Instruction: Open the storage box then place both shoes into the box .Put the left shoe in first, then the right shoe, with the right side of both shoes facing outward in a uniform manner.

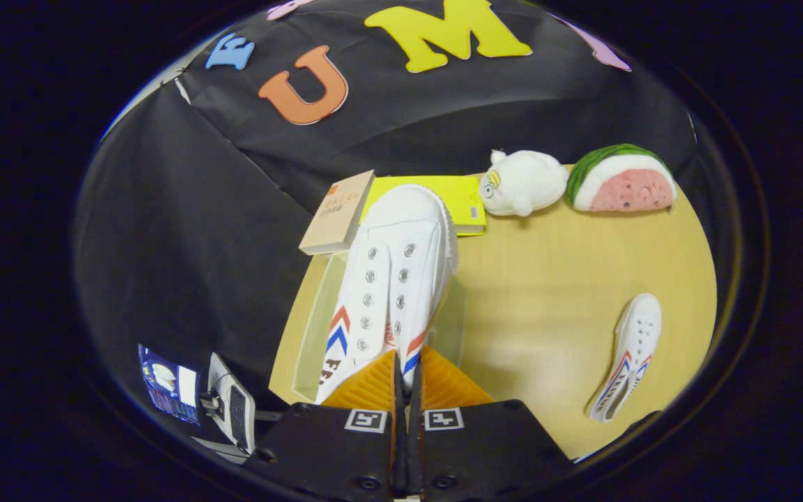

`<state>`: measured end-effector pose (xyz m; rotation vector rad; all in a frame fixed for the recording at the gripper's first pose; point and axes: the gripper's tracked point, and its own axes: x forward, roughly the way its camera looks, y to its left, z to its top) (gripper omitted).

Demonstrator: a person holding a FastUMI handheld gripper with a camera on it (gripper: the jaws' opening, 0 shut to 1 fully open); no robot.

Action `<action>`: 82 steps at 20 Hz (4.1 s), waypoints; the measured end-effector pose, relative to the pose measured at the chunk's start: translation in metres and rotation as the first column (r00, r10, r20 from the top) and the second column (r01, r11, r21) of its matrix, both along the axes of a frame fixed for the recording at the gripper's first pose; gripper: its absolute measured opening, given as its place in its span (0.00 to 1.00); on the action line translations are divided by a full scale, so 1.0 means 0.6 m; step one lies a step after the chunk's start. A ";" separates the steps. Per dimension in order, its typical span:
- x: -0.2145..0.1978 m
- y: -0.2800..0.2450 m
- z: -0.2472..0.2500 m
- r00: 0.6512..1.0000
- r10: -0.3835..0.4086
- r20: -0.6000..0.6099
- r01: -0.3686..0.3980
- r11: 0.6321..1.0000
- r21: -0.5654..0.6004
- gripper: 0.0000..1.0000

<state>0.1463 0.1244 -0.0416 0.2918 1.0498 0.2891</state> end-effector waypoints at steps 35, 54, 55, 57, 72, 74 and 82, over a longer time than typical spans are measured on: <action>0.015 0.130 -0.149 0.991 0.071 -0.115 -0.102 0.952 -0.288 0.59; -0.089 -0.144 -0.025 0.994 0.006 0.113 0.029 0.953 -0.300 0.62; -0.095 -0.166 -0.020 0.994 0.010 0.111 0.025 0.950 -0.312 0.73; -0.086 -0.216 -0.011 0.992 0.002 0.123 0.036 0.950 -0.311 0.94; -0.109 -0.518 -0.201 0.962 -0.266 -0.062 0.236 0.923 -0.304 0.93; -0.107 -0.535 -0.230 0.957 -0.277 -0.090 0.243 0.930 -0.276 0.93; -0.107 -0.566 -0.285 0.935 -0.309 -0.176 0.251 0.924 -0.288 0.87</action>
